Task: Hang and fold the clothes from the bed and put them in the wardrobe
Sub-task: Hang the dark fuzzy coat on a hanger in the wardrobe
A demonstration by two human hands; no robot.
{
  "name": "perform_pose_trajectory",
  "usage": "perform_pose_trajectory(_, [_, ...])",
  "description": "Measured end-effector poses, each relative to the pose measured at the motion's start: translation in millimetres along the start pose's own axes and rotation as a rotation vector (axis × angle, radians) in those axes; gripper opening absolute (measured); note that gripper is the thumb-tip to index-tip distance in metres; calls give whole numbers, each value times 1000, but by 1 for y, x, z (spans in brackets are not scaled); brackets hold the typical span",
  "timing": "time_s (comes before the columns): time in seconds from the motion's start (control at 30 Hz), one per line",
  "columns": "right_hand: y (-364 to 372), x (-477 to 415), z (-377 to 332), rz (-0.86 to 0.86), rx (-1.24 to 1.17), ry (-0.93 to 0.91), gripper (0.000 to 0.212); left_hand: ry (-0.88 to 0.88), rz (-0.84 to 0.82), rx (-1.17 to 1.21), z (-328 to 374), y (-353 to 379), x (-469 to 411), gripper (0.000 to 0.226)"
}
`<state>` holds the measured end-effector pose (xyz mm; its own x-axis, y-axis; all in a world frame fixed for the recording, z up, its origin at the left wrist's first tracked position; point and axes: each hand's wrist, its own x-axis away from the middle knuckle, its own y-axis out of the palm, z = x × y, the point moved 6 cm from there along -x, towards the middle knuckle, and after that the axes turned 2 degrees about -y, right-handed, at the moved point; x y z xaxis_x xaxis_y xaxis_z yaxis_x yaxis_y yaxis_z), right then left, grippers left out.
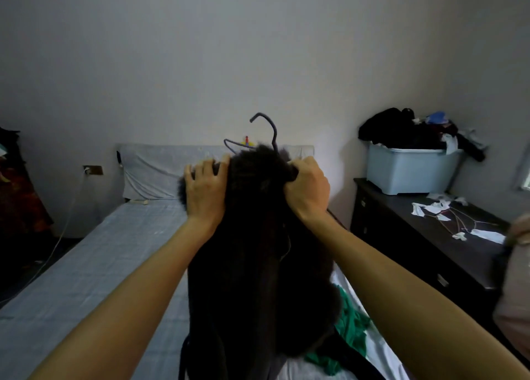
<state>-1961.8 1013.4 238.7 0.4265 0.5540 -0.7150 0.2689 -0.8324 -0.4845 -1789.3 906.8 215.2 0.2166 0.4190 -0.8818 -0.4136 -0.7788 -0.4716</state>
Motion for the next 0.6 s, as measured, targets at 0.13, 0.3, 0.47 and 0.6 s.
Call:
perform_pose_trajectory(0.13, [-10,-13,1,45,55,-54,18,-78,-88,19,-3,1,0,61])
perform_pose_trajectory(0.3, [-16,-10,19,28,136,-29,20,-161,-177,131,-3,-4,2,48])
perform_pose_trajectory(0.47, [12,24,56,-231,23,102,15,67,-282,204,12,4,19,44])
perform_pose_trajectory(0.6, [37,70,77,-433,-191,248,33,67,-354,246,31,11,33,37])
